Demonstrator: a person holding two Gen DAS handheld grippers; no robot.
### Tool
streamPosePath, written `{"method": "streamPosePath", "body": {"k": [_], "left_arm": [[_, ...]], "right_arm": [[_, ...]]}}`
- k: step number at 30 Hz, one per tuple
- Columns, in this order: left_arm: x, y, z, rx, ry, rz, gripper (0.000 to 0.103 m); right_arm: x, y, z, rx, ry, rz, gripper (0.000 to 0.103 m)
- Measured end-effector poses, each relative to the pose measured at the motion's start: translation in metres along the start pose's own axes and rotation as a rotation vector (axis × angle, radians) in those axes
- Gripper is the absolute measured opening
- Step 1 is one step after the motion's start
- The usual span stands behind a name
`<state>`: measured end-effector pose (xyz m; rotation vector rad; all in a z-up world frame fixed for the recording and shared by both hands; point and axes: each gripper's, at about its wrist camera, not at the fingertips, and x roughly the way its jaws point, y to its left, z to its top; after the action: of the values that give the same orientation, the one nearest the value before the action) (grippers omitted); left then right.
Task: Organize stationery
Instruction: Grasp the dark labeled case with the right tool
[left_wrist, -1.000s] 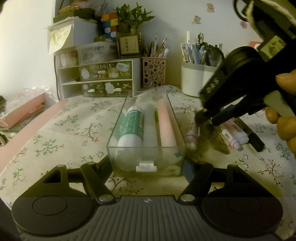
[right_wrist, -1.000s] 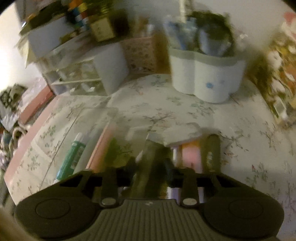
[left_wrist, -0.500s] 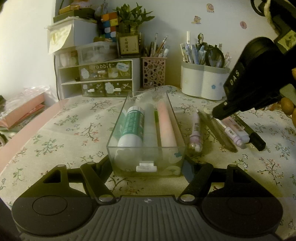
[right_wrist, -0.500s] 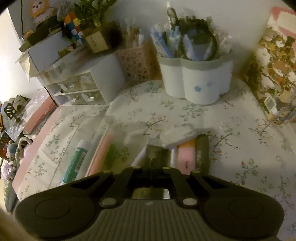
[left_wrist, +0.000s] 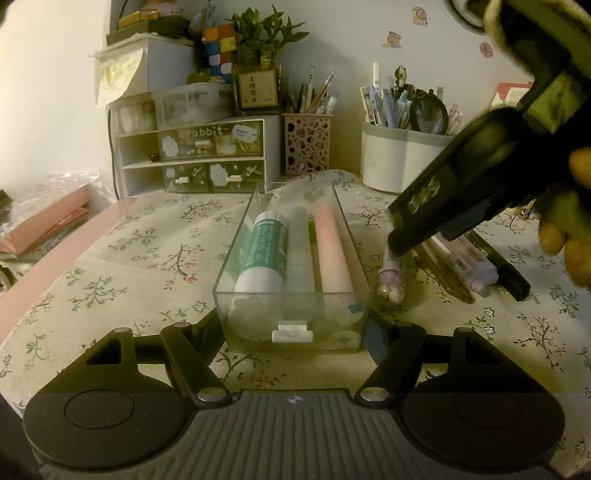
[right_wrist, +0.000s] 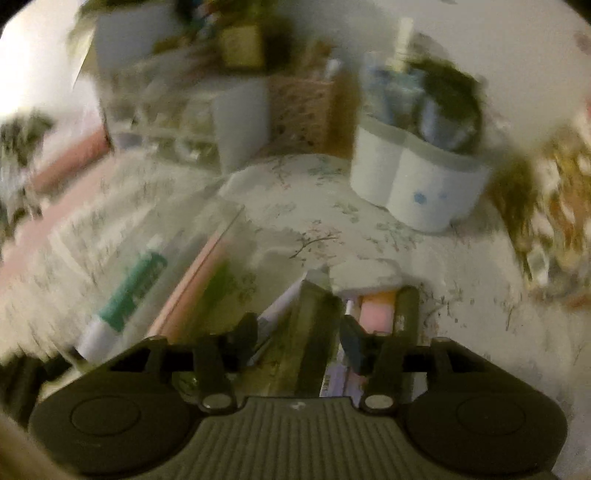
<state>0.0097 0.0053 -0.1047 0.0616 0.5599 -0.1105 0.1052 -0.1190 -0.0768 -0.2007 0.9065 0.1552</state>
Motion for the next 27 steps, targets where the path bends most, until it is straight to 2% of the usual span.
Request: {"method": "streamPosePath", "body": {"k": [1, 2, 3, 8, 14, 16, 17, 19, 21, 23, 24, 27], "left_arm": [[0.0, 0.0, 0.0, 0.0, 0.0, 0.0, 0.072], [0.0, 0.0, 0.0, 0.0, 0.001, 0.0, 0.072], [0.0, 0.0, 0.0, 0.0, 0.002, -0.001, 0.072], [0.0, 0.0, 0.0, 0.0, 0.001, -0.002, 0.072], [0.0, 0.0, 0.0, 0.0, 0.002, -0.002, 0.072], [0.0, 0.0, 0.0, 0.0, 0.001, -0.003, 0.072], [0.0, 0.0, 0.0, -0.001, 0.002, -0.003, 0.072], [0.0, 0.0, 0.0, -0.001, 0.002, -0.002, 0.072], [0.0, 0.0, 0.0, -0.001, 0.001, -0.002, 0.072], [0.0, 0.0, 0.0, -0.001, 0.002, -0.002, 0.072], [0.0, 0.0, 0.0, 0.0, 0.002, -0.002, 0.072], [0.0, 0.0, 0.0, 0.0, 0.003, -0.003, 0.072]], "right_arm": [[0.001, 0.002, -0.001, -0.022, -0.017, 0.0, 0.05], [0.001, 0.0, 0.0, -0.019, -0.013, 0.006, 0.042], [0.001, -0.004, 0.002, 0.006, 0.003, -0.006, 0.017], [0.004, -0.022, -0.004, 0.042, 0.032, -0.034, 0.004], [-0.013, -0.05, -0.009, 0.187, -0.011, 0.023, 0.004], [-0.019, -0.046, -0.008, 0.16, -0.038, -0.015, 0.004], [-0.022, -0.042, -0.008, 0.132, -0.052, -0.025, 0.006], [-0.024, -0.032, -0.011, 0.056, -0.039, 0.051, 0.012], [-0.019, -0.025, -0.018, 0.012, -0.022, 0.099, 0.031], [-0.01, -0.025, -0.025, 0.008, -0.002, 0.059, 0.034], [-0.009, -0.028, -0.027, 0.014, -0.024, 0.02, 0.036], [-0.001, -0.041, -0.026, 0.029, -0.008, -0.001, 0.042]]}}
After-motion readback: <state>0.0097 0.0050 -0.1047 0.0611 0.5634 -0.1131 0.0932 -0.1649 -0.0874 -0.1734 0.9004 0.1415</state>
